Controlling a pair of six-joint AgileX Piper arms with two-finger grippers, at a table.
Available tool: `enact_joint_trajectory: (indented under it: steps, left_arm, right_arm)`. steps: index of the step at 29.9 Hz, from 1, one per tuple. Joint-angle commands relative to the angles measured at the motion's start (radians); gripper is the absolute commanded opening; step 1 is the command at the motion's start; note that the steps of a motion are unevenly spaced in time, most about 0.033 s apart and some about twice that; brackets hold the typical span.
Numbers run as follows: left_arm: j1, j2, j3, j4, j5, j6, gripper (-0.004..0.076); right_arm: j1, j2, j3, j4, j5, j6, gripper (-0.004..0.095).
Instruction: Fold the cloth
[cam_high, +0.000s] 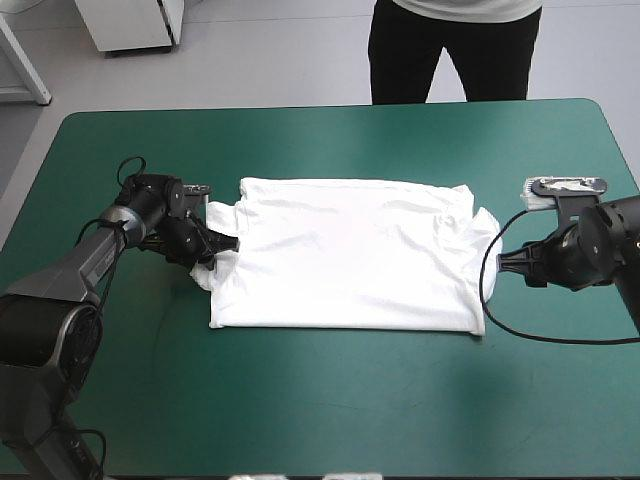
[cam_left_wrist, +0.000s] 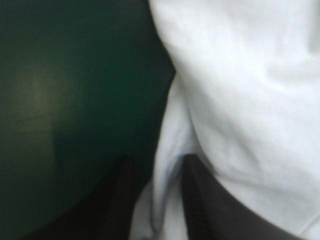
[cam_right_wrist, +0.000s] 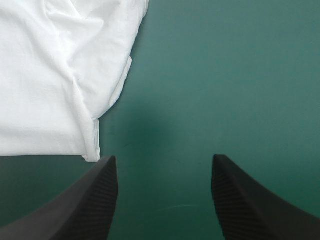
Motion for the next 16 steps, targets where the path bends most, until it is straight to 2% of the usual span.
enact_joint_trajectory:
  steps: [1, 16]
  left_arm:
    - [0.0, -0.015, -0.004, -0.021, -0.034, -0.005, -0.0003]
    - [-0.021, -0.155, -0.081, -0.066, -0.07, 0.011, -0.001]
  right_arm:
    - [-0.004, -0.027, -0.03, -0.032, 0.004, -0.002, 0.054]
    - [-0.004, -0.027, -0.03, -0.032, 0.004, -0.002, 0.054]
